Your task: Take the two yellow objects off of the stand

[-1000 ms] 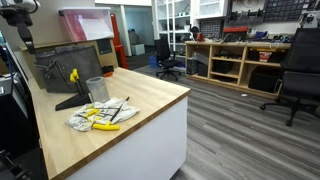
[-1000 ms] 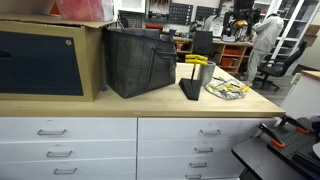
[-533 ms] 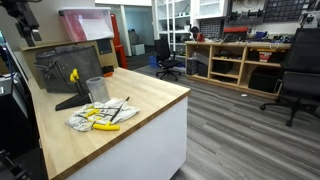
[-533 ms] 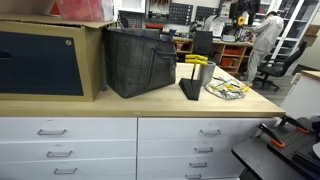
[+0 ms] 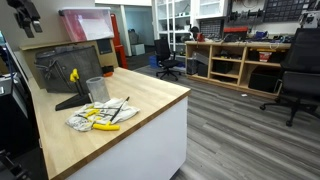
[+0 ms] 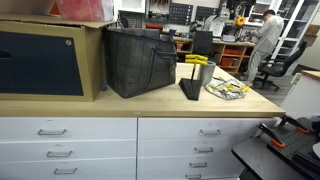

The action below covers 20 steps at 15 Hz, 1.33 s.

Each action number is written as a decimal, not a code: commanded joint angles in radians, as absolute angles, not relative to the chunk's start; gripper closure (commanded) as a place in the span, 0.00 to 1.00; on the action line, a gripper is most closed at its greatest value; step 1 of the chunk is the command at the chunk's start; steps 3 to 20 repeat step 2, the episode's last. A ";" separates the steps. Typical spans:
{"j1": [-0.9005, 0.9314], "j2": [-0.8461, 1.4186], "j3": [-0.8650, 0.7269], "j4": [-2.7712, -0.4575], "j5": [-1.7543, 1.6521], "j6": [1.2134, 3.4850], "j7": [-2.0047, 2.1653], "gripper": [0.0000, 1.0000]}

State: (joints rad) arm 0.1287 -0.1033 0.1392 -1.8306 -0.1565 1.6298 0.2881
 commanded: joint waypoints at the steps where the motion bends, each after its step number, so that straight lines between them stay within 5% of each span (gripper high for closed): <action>1: 0.125 -0.095 0.144 -1.814 -0.152 1.619 0.296 0.00; 20: 0.125 -0.090 0.144 -1.808 -0.151 1.618 0.300 0.00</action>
